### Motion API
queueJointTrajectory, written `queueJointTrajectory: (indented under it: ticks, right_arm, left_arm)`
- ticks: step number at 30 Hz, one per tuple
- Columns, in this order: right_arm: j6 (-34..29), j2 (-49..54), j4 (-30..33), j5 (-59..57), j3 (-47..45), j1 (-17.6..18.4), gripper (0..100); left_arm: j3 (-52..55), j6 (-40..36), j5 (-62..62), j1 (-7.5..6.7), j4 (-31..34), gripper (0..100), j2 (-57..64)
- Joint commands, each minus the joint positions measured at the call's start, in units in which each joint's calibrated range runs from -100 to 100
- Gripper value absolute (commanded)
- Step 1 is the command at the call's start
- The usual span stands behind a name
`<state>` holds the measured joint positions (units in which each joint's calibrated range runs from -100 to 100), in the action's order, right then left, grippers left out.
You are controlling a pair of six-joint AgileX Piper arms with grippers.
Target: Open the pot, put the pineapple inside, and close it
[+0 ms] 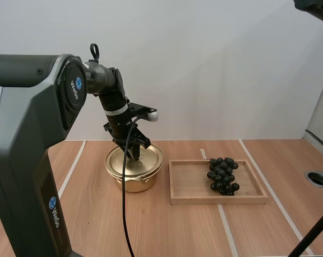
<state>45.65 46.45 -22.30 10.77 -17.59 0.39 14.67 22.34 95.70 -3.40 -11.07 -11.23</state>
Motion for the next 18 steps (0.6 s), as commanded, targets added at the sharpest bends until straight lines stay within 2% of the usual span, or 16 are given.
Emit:
queueJointTrajectory:
  ticks: [1,5,8,11,13,14,15,18]
  right_arm:
    - [0.5,0.5,0.0,0.4,0.3,-0.3,100]
    - [0.5,0.5,0.0,0.4,0.3,-0.3,100]
    - [0.5,0.5,0.8,-1.6,0.3,-0.3,100]
    - [0.5,0.5,1.6,-4.2,0.3,-0.3,100]
    - [0.5,0.5,1.6,-4.6,0.3,-0.3,100]
    - [0.5,0.5,1.6,-4.6,0.3,-0.3,100]
    - [0.5,0.5,1.6,-4.6,0.3,-0.3,100]
    - [0.5,0.5,1.6,-4.8,0.3,-0.3,100]
  left_arm:
    - [0.4,0.2,0.1,0.00,0.6,0,-0.5]
    - [0.4,-1.7,0.2,0.00,0.6,0,-0.5]
    - [0.4,-2.4,1.4,0.00,0.7,14,-0.5]
    - [0.4,-2.4,1.6,0.00,1.1,46,-0.5]
    - [0.4,-2.0,1.8,0.00,1.2,74,-0.5]
    - [0.2,-1.4,2.7,0.00,1.2,92,-0.5]
    - [0.1,-1.0,3.2,0.00,1.3,100,-0.5]
    - [-0.9,0.1,3.9,0.00,2.2,100,0.1]
